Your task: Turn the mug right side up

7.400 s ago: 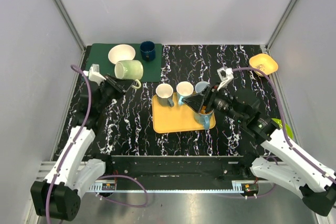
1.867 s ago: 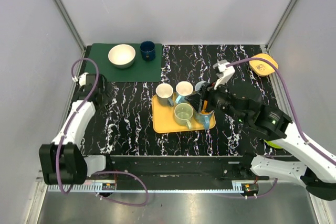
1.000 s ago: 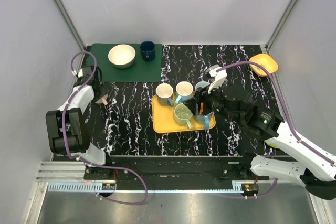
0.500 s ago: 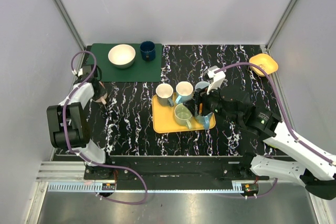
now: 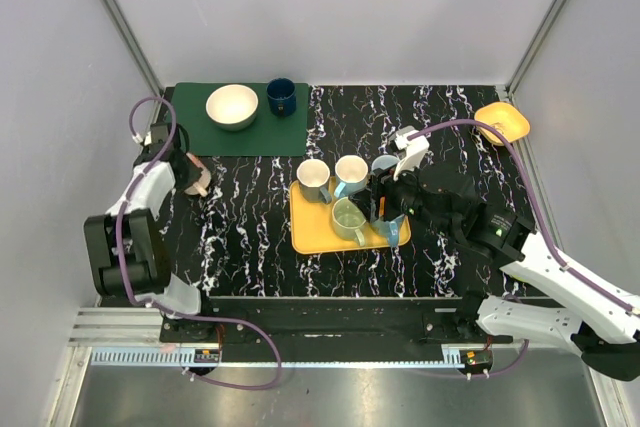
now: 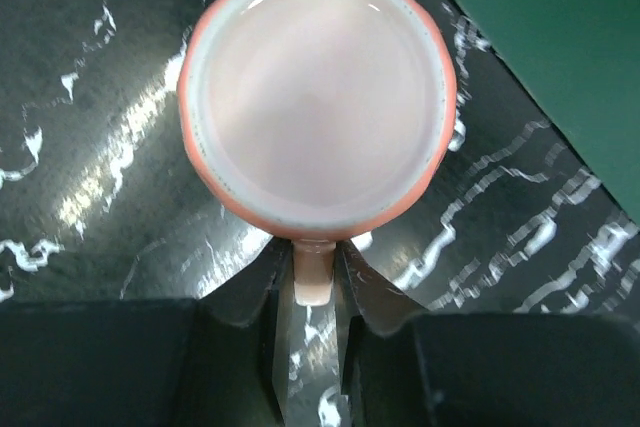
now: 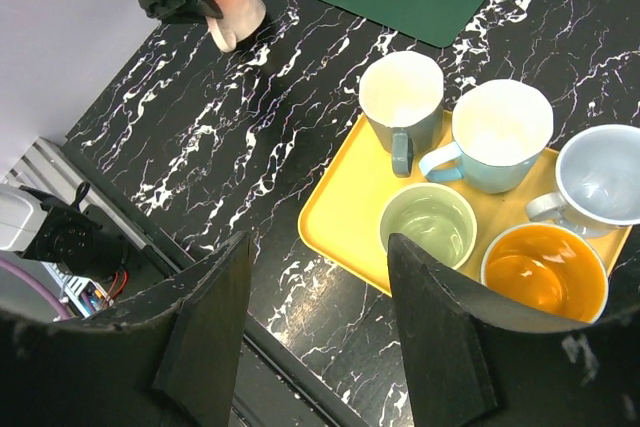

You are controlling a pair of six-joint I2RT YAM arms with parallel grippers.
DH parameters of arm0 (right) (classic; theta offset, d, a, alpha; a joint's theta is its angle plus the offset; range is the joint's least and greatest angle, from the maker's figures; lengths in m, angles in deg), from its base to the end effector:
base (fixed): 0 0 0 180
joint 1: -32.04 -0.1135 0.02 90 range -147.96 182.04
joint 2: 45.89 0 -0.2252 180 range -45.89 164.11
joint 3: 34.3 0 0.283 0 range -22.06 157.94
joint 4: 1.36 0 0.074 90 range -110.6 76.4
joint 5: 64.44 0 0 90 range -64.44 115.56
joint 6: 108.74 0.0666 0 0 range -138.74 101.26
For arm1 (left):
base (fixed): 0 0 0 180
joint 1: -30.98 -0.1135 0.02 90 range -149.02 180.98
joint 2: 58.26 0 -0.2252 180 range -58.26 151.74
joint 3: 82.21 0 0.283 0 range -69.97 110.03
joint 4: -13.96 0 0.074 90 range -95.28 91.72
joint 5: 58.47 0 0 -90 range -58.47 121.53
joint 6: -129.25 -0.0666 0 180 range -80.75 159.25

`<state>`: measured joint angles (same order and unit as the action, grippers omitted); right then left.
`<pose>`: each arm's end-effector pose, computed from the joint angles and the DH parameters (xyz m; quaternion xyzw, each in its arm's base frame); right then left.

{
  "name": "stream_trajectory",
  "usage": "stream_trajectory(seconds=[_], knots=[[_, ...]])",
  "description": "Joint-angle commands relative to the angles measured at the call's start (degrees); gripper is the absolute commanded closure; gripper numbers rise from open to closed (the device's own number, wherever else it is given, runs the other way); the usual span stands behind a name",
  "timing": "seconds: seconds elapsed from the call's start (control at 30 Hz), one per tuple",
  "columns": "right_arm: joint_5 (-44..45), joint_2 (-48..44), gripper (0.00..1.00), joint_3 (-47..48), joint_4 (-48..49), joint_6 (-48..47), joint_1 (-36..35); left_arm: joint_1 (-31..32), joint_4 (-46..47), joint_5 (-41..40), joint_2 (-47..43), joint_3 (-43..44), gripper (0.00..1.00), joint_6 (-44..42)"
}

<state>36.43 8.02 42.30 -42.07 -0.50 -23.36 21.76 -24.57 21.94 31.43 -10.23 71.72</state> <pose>0.1699 0.2242 0.3615 -0.2039 0.7812 0.2892 0.5142 0.3595 0.0696 0.1365 -0.3620 0.8825 0.0200 0.2995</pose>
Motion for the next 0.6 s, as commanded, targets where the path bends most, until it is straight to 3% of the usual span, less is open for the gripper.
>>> stream_trajectory(seconds=[0.0,0.33,0.43,0.57], knots=[[0.38,0.49,0.38,0.24,2.98,0.39,-0.41,-0.02,2.81,10.34,-13.03,-0.77,1.00,4.09],[-4.01,4.18,0.38,0.77,10.27,4.52,-0.41,4.63,16.95,28.99,-37.01,-12.10,1.00,15.42],[-9.01,4.27,0.36,-0.72,15.53,7.94,-0.41,6.92,22.67,33.30,-42.92,-15.62,1.00,20.78],[-23.91,4.89,0.27,-2.92,25.20,15.48,0.02,8.95,31.63,38.58,-48.11,-18.35,1.00,28.95]])
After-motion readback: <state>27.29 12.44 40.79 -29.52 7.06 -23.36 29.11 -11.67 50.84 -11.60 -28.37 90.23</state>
